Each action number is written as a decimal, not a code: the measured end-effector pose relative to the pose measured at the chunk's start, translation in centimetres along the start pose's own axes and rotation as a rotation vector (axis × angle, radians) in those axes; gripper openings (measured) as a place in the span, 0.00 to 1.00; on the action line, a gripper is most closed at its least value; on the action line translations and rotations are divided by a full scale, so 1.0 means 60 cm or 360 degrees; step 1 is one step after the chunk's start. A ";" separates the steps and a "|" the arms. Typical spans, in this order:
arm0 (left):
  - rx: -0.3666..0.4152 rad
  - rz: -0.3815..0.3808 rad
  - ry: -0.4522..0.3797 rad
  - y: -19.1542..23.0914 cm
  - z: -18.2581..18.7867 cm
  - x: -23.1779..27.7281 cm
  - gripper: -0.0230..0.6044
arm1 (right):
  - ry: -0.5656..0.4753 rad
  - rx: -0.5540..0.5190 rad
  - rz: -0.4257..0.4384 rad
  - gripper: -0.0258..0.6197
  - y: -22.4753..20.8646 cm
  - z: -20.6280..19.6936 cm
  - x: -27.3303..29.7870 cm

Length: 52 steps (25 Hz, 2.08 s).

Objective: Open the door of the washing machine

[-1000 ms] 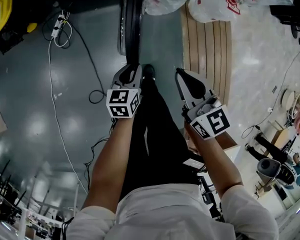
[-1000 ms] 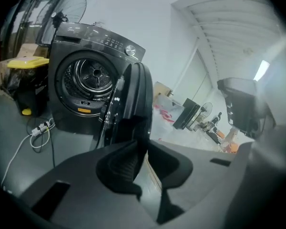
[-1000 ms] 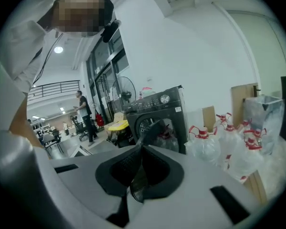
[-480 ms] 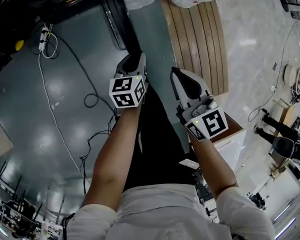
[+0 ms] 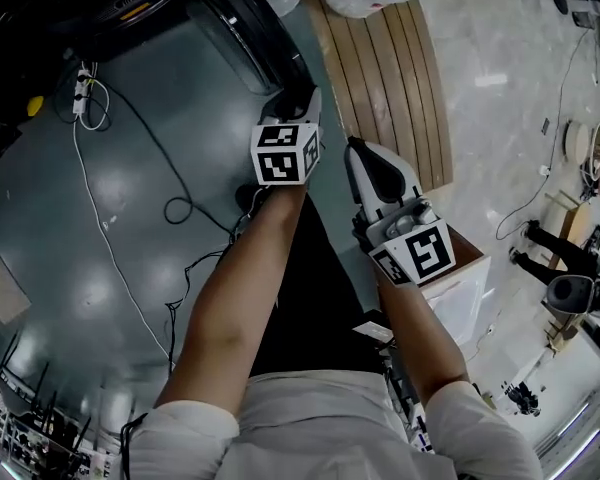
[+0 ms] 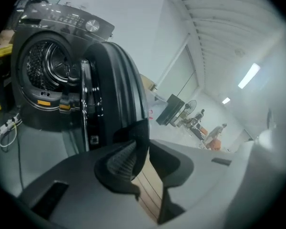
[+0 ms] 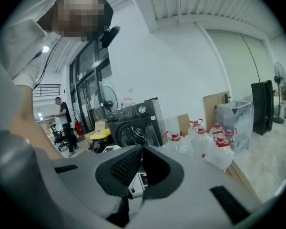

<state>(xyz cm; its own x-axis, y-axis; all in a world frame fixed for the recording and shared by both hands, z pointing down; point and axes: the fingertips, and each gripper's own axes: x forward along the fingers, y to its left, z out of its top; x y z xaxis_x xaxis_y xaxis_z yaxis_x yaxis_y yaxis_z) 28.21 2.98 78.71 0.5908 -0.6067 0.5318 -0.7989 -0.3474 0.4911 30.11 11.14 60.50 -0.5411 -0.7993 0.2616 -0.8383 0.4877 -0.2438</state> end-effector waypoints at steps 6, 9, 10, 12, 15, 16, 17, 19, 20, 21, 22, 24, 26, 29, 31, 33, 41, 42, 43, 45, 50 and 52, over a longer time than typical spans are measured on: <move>0.0095 -0.0161 0.0034 -0.021 0.045 0.002 0.13 | 0.0032 -0.0014 0.0033 0.09 0.012 0.017 0.026; 0.0101 -0.0164 -0.0114 0.012 0.102 -0.054 0.10 | -0.0016 -0.0053 0.0130 0.09 0.028 0.055 0.061; 0.0108 -0.0142 -0.0165 0.030 0.123 -0.082 0.10 | -0.0042 -0.0068 0.0164 0.09 0.037 0.072 0.075; 0.0121 -0.0070 -0.0268 0.069 0.171 -0.150 0.10 | -0.0107 -0.0092 0.0232 0.09 0.061 0.112 0.101; 0.0149 0.0061 -0.0438 0.118 0.256 -0.280 0.08 | -0.0170 -0.0115 0.0342 0.09 0.108 0.177 0.132; 0.0168 0.0104 -0.0500 0.130 0.288 -0.327 0.08 | -0.0179 -0.0133 0.0372 0.09 0.124 0.200 0.141; 0.0191 0.0151 -0.0560 0.140 0.319 -0.375 0.08 | -0.0189 -0.0155 0.0398 0.09 0.139 0.224 0.149; 0.0262 0.0249 -0.0663 0.155 0.378 -0.466 0.07 | -0.0216 -0.0203 0.0443 0.09 0.165 0.273 0.163; 0.0311 0.0297 -0.0698 0.161 0.405 -0.509 0.07 | -0.0231 -0.0232 0.0465 0.09 0.176 0.299 0.171; 0.0362 0.0339 -0.0722 0.167 0.430 -0.550 0.07 | -0.0246 -0.0264 0.0485 0.09 0.186 0.325 0.178; 0.0406 0.0374 -0.0741 0.171 0.454 -0.590 0.07 | -0.0261 -0.0299 0.0505 0.09 0.195 0.351 0.185; 0.0471 0.0435 -0.0784 0.171 0.498 -0.666 0.07 | -0.0299 -0.0350 0.0545 0.09 0.209 0.404 0.192; 0.0516 0.0494 -0.0852 0.160 0.534 -0.735 0.07 | -0.0353 -0.0353 0.0599 0.09 0.216 0.456 0.190; 0.0565 0.0576 -0.0952 0.131 0.554 -0.819 0.07 | -0.0443 -0.0355 0.0688 0.09 0.225 0.519 0.174; 0.0565 0.0639 -0.0964 0.123 0.549 -0.857 0.07 | -0.0467 -0.0430 0.0729 0.09 0.233 0.546 0.167; 0.0531 0.0696 -0.0986 0.123 0.544 -0.889 0.07 | -0.0486 -0.0503 0.0740 0.09 0.237 0.566 0.166; 0.0561 0.0755 -0.1119 0.129 0.559 -0.958 0.07 | -0.0508 -0.0489 0.0635 0.09 0.237 0.576 0.186; 0.0555 0.0752 -0.1125 0.139 0.559 -0.959 0.07 | -0.0489 -0.0493 0.0617 0.09 0.241 0.565 0.192; 0.0544 0.0738 -0.1131 0.149 0.559 -0.960 0.07 | -0.0470 -0.0499 0.0600 0.09 0.246 0.555 0.198; 0.0543 0.0694 -0.1129 0.165 0.563 -0.959 0.07 | -0.0443 -0.0498 0.0567 0.09 0.260 0.540 0.210; 0.0602 0.0623 -0.1030 0.225 0.574 -0.945 0.07 | -0.0424 -0.0486 0.0439 0.09 0.299 0.526 0.249; 0.0612 0.0658 -0.1011 0.254 0.576 -0.948 0.07 | -0.0429 -0.0473 0.0399 0.09 0.312 0.525 0.262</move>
<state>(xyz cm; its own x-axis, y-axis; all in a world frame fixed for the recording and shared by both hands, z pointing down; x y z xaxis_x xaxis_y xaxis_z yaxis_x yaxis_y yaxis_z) -21.46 7.49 32.09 0.1592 -0.9846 0.0721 -0.9873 -0.1587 0.0126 8.04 -3.39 30.61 -0.7253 -0.6877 -0.0327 -0.6884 0.7251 0.0198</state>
